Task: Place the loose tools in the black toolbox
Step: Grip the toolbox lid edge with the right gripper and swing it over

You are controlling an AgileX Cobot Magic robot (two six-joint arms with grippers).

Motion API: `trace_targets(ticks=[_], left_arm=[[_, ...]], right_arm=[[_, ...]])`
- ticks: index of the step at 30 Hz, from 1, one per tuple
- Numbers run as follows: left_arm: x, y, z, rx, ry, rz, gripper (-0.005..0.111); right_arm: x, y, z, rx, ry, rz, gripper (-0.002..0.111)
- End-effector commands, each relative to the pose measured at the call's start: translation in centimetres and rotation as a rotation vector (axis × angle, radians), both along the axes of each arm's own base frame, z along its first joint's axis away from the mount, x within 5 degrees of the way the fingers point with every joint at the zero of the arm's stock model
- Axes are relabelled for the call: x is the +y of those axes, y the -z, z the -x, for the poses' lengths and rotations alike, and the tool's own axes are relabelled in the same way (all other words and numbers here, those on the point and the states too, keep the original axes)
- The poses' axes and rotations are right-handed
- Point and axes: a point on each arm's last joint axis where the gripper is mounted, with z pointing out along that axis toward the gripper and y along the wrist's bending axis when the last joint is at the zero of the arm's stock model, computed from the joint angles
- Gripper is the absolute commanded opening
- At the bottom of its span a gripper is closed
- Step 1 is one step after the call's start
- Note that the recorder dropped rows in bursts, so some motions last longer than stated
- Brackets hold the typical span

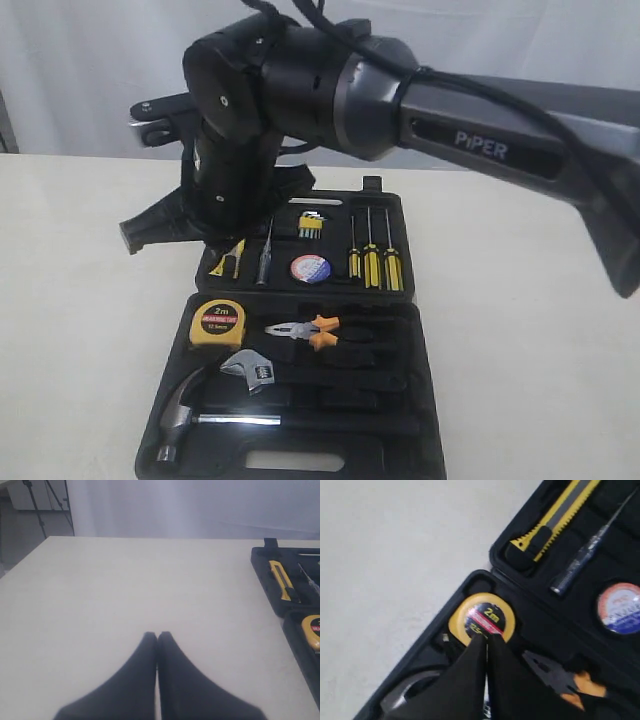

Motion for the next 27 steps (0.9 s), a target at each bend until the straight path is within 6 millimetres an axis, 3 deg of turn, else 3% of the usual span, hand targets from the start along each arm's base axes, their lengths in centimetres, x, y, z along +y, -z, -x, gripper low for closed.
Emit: trace_targets(ticks=[1, 6, 9, 11, 14, 17, 18, 27], left_arm=[[0.0, -0.1, 0.0, -0.011, 0.004, 0.001, 0.000], [0.0, -0.1, 0.0, -0.011, 0.004, 0.001, 0.000], [0.0, -0.1, 0.0, -0.011, 0.004, 0.001, 0.000], [0.0, -0.1, 0.0, -0.011, 0.004, 0.001, 0.000], [0.0, -0.1, 0.0, -0.011, 0.004, 0.001, 0.000], [0.0, -0.1, 0.0, -0.011, 0.004, 0.001, 0.000], [0.0, -0.1, 0.0, -0.011, 0.004, 0.001, 0.000], [0.0, -0.1, 0.0, -0.011, 0.004, 0.001, 0.000]], right_arm=[[-0.4, -3.3, 2.0, -0.070, -0.043, 0.122, 0.002], [-0.6, -5.3, 6.1, -0.088, -0.233, 0.205, 0.002], [-0.5, -1.7, 12.0, 0.060, -0.573, 0.330, 0.002], [-0.3, 1.1, 13.9, 0.034, -0.646, 0.333, 0.002], [-0.6, 4.7, 15.2, 0.008, -0.701, 0.337, 0.006], [-0.3, 6.4, 16.6, 0.014, -0.753, 0.346, 0.047], [-0.1, 6.6, 16.9, 0.016, -0.761, 0.341, 0.054], [0.5, 8.7, 18.2, -0.061, -0.830, 0.303, 0.053]])
